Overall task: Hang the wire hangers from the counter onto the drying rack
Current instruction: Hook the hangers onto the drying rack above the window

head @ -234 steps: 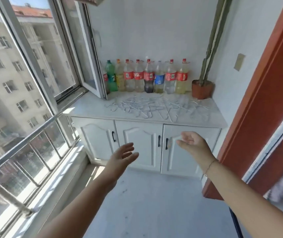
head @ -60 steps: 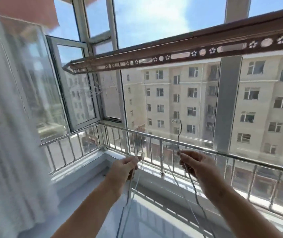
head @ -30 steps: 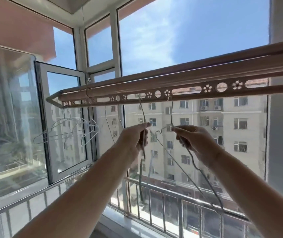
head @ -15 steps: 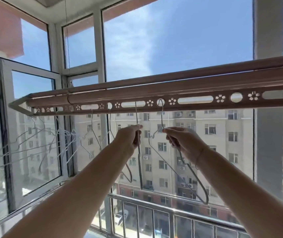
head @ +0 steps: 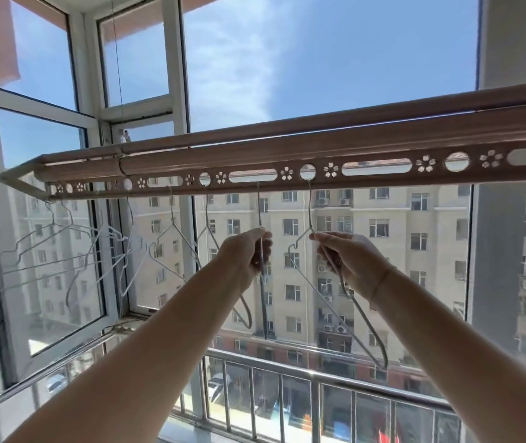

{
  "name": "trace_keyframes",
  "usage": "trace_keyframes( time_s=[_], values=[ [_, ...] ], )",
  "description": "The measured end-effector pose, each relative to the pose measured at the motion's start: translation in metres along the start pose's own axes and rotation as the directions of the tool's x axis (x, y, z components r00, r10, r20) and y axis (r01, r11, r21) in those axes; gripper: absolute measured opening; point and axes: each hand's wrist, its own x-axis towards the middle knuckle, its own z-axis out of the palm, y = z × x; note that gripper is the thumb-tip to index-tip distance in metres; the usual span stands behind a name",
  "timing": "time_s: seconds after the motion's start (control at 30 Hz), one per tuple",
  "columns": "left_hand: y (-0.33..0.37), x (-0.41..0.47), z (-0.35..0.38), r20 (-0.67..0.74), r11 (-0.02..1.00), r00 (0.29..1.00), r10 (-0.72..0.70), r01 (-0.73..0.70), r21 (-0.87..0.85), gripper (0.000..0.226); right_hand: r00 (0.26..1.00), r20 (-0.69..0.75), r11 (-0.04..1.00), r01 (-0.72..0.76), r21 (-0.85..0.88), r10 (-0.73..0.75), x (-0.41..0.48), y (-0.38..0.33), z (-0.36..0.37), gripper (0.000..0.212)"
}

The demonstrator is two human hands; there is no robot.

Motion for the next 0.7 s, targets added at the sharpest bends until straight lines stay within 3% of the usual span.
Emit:
trace_keyframes(
  time_s=[0.2, 0.37, 0.47, 0.6, 0.7],
  values=[
    [-0.010, -0.027, -0.015, 0.098, 0.999, 0.995, 0.010, -0.015, 0.051, 0.022, 1.000, -0.013, 1.000, 0.002, 0.027, -0.001, -0.008, 0.014, -0.013, 0.020],
    [-0.023, -0.048, -0.042, 0.086, 0.911, 0.946, 0.313, -0.325, 0.254, 0.038, 0.998, -0.069, 0.999, 0.013, -0.047, -0.016, -0.025, 0.035, -0.027, 0.021],
    [-0.040, -0.067, -0.056, 0.033, 0.797, 0.861, 0.508, -0.484, 0.361, 0.028, 0.998, -0.069, 0.997, -0.003, -0.083, -0.003, -0.037, 0.051, -0.033, 0.019],
    [-0.075, -0.085, -0.066, 0.042, 0.712, 0.816, 0.577, -0.527, 0.464, 0.021, 0.998, -0.059, 0.988, -0.036, -0.149, 0.027, -0.054, 0.075, -0.046, 0.021],
    [-0.107, -0.100, -0.063, 0.064, 0.712, 0.822, 0.567, -0.527, 0.464, 0.019, 0.997, -0.067, 0.985, -0.060, -0.162, 0.050, -0.072, 0.092, -0.063, 0.023]
  ],
)
